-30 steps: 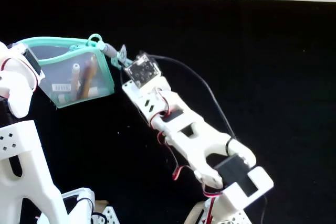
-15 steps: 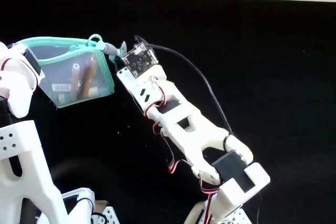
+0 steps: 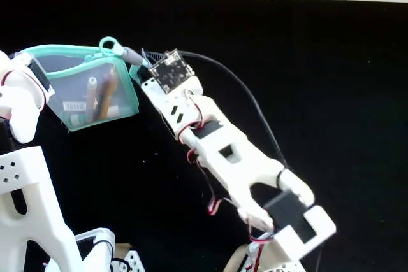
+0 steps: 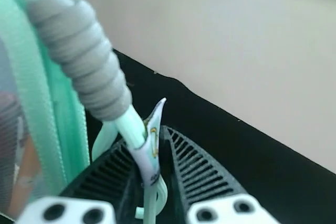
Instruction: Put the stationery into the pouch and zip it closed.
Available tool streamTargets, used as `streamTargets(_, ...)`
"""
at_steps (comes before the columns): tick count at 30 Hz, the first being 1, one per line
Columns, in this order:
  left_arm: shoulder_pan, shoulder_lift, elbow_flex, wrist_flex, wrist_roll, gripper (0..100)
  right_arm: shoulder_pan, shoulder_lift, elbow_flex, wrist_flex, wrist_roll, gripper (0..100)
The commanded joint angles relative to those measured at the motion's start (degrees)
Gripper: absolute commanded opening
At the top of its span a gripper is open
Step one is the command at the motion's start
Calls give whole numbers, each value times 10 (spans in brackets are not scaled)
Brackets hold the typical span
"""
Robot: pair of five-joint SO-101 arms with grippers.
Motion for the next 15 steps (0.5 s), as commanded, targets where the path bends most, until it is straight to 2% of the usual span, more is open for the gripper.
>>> streamTargets(1,0,36,68,11,3,7,23,-73,29,-9,11,5)
streamTargets(8,0,36,68,11,3,7,39,-200,114,-12,97,5)
streamTargets(15,0,36,69,11,3,7,82,-286,119,-7,102,5)
